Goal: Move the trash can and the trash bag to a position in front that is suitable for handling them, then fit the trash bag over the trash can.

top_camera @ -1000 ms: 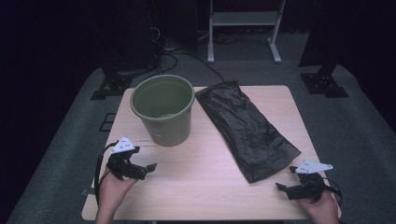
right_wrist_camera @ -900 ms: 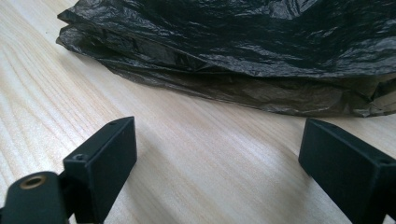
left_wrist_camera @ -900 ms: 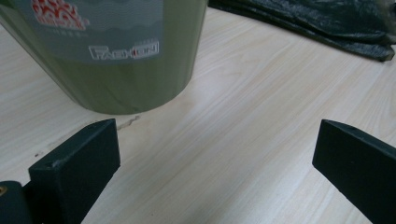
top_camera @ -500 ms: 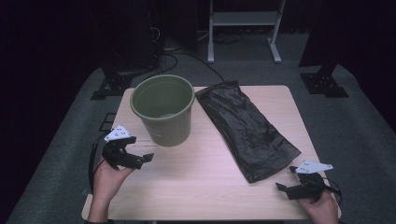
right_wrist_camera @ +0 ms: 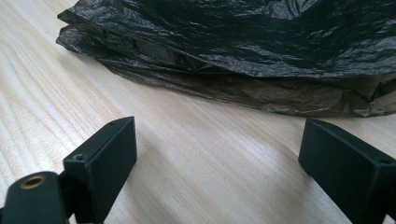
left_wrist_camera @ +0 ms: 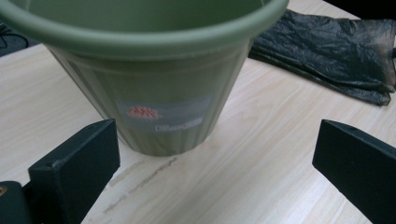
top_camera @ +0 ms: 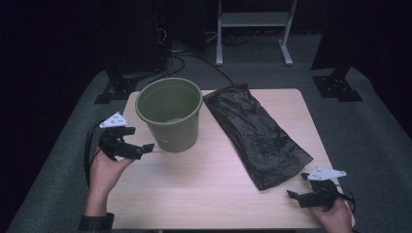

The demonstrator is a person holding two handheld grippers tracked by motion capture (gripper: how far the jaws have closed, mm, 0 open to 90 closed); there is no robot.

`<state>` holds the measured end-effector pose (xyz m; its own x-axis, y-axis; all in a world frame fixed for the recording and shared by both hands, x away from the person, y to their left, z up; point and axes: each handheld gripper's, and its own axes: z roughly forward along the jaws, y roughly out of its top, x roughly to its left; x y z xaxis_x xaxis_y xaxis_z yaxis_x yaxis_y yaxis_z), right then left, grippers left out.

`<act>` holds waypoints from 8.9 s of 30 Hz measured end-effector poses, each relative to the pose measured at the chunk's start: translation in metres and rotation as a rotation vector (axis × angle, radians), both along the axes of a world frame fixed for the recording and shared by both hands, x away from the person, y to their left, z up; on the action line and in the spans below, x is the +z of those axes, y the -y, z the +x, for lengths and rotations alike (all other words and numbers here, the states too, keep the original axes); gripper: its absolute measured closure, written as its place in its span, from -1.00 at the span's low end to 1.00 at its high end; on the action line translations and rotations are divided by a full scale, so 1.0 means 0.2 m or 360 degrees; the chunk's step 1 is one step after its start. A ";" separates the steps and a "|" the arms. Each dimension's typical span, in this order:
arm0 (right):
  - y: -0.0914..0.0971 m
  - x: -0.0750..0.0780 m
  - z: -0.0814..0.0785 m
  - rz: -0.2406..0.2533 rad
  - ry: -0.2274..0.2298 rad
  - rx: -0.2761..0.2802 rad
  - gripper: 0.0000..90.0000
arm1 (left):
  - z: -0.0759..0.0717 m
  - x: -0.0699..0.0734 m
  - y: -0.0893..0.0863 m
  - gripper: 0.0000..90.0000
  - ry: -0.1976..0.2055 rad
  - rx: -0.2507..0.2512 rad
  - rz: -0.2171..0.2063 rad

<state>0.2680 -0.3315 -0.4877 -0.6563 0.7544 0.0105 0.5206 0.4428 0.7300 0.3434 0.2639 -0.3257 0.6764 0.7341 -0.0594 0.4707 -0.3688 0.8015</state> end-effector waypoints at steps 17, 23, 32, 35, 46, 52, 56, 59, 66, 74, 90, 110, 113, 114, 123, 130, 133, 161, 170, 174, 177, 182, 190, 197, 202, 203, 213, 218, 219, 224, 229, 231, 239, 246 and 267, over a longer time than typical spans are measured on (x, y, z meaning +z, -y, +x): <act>0.00 0.00 0.00 0.0001 0.0001 0.0001 -0.78 | 0.13 0.12 -0.03 -1.00 0.0033 0.0024 -0.0056; 0.00 0.00 0.00 0.0001 0.0001 0.0003 -0.78 | 0.21 0.14 -0.03 -1.00 0.0039 0.0035 -0.0048; 0.00 0.00 0.00 0.0001 0.0001 0.0005 -0.78 | 0.32 0.12 -0.05 -1.00 0.0022 0.0067 -0.0043; 0.00 0.00 0.00 0.0001 0.0001 0.0005 -0.78 | 0.37 0.11 -0.08 -1.00 0.0024 0.0087 -0.0093; 0.00 0.00 0.00 0.0000 0.0002 0.0007 -0.78 | 0.46 0.07 -0.09 -1.00 -0.0016 0.0100 -0.0091; 0.00 0.00 0.00 0.0000 0.0002 0.0007 -0.78 | 0.50 0.04 -0.09 -1.00 -0.0040 0.0089 -0.0111; 0.00 0.00 0.00 0.0000 0.0002 0.0008 -0.78 | 0.52 0.03 -0.08 -1.00 -0.0050 0.0077 -0.0115; 0.00 0.00 0.00 0.0000 0.0001 0.0008 -0.78 | 0.53 0.02 -0.06 -1.00 -0.0066 0.0072 -0.0122; 0.00 0.00 0.00 0.0001 0.0000 0.0009 -0.78 | 0.54 0.03 -0.01 -1.00 -0.0090 0.0086 -0.0009; 0.00 0.00 0.00 0.0001 0.0001 0.0011 -0.78 | 0.52 0.03 0.02 -1.00 -0.0083 0.0032 -0.0022; 0.00 0.00 0.00 0.0002 0.0000 0.0010 -0.78 | 0.43 0.01 0.14 -1.00 -0.0078 -0.0137 -0.0053; 0.00 0.00 0.00 0.0004 0.0001 0.0008 -0.78 | 0.25 0.00 0.36 -1.00 -0.0075 -0.0406 -0.0045; 0.00 0.00 0.00 0.0002 0.0004 0.0009 -0.78 | 0.21 0.00 0.40 -1.00 -0.0080 -0.0451 -0.0050; 0.00 0.00 0.00 0.0002 0.0004 0.0009 -0.78 | 0.21 0.00 0.40 -1.00 -0.0080 -0.0451 -0.0050; 0.00 0.00 0.00 0.0002 0.0001 0.0009 -0.78 | 0.13 0.00 0.47 -1.00 -0.0078 -0.0532 -0.0049; 0.00 0.00 0.00 0.0002 0.0001 0.0008 -0.78 | 0.08 -0.02 0.50 -1.00 -0.0082 -0.0552 -0.0078; 0.00 0.00 0.00 0.0002 0.0002 0.0006 -0.78 | 0.08 -0.02 0.50 -1.00 -0.0078 -0.0553 -0.0086; 0.00 0.00 0.00 0.0002 0.0001 0.0001 -0.78 | 0.00 0.13 0.29 -1.00 0.0085 -0.0409 -0.0169; 0.00 0.00 0.00 0.0002 0.0001 0.0000 -0.78 | -0.15 0.07 0.18 -1.00 0.0113 -0.0353 -0.0156; 0.00 0.00 0.01 0.0002 0.0002 0.0000 -0.78 | -0.25 -0.06 0.12 -1.00 0.0101 -0.0306 -0.0163; 0.00 0.00 0.01 0.0002 0.0002 0.0000 -0.78 | -0.29 -0.13 0.11 -1.00 0.0096 -0.0303 -0.0162; 0.00 0.00 0.01 0.0002 0.0002 0.0002 -0.78 | -0.32 -0.24 0.10 -1.00 0.0117 -0.0296 -0.0134; 0.00 0.00 0.01 0.0001 0.0002 0.0002 -0.78 | -0.34 -0.38 0.08 -1.00 0.0154 -0.0253 -0.0129; 0.00 0.00 0.01 0.0001 0.0002 0.0004 -0.78 | -0.29 -0.52 0.09 -1.00 0.0113 -0.0208 -0.0113; 0.00 0.00 0.01 0.0000 0.0000 0.0007 -0.78 | -0.28 -0.59 0.08 -1.00 0.0096 -0.0159 -0.0095; 0.00 0.00 0.01 -0.0001 0.0001 0.0007 -0.78 | -0.27 -0.61 0.08 -1.00 0.0092 -0.0149 -0.0094; 0.00 0.00 0.01 0.0000 0.0001 0.0009 -0.78 | -0.25 -0.70 0.15 -1.00 0.0022 -0.0168 -0.0008; 0.00 0.00 0.01 0.0000 0.0001 0.0009 -0.78 | -0.23 -0.76 0.18 -1.00 -0.0054 -0.0140 0.0054; 0.00 0.00 0.01 0.0000 0.0001 0.0010 -0.78 | -0.23 -0.77 0.18 -1.00 -0.0056 -0.0129 0.0051; 0.00 0.00 0.01 0.0001 0.0002 0.0010 -0.78 | -0.22 -0.77 0.19 -1.00 -0.0047 -0.0105 0.0066; 0.01 0.00 0.00 0.0000 0.0002 0.0007 -0.78 | -0.22 -0.78 0.21 -1.00 -0.0074 -0.0098 0.0162; 0.01 0.00 0.00 0.0000 0.0002 0.0006 -0.78 | -0.22 -0.78 0.22 -1.00 -0.0081 -0.0098 0.0176; 0.01 0.05 -0.04 0.0004 0.0051 -0.0049 -0.75 | -0.22 -0.79 0.23 -1.00 -0.0077 -0.0097 0.0236; 0.00 0.16 -0.03 0.0028 0.0115 -0.0068 -0.73 | -0.22 -0.79 0.23 -1.00 -0.0078 -0.0096 0.0236; -0.25 0.10 0.29 -0.0021 0.0010 -0.0013 -0.72 | -0.22 -0.79 0.23 -1.00 -0.0077 -0.0094 0.0236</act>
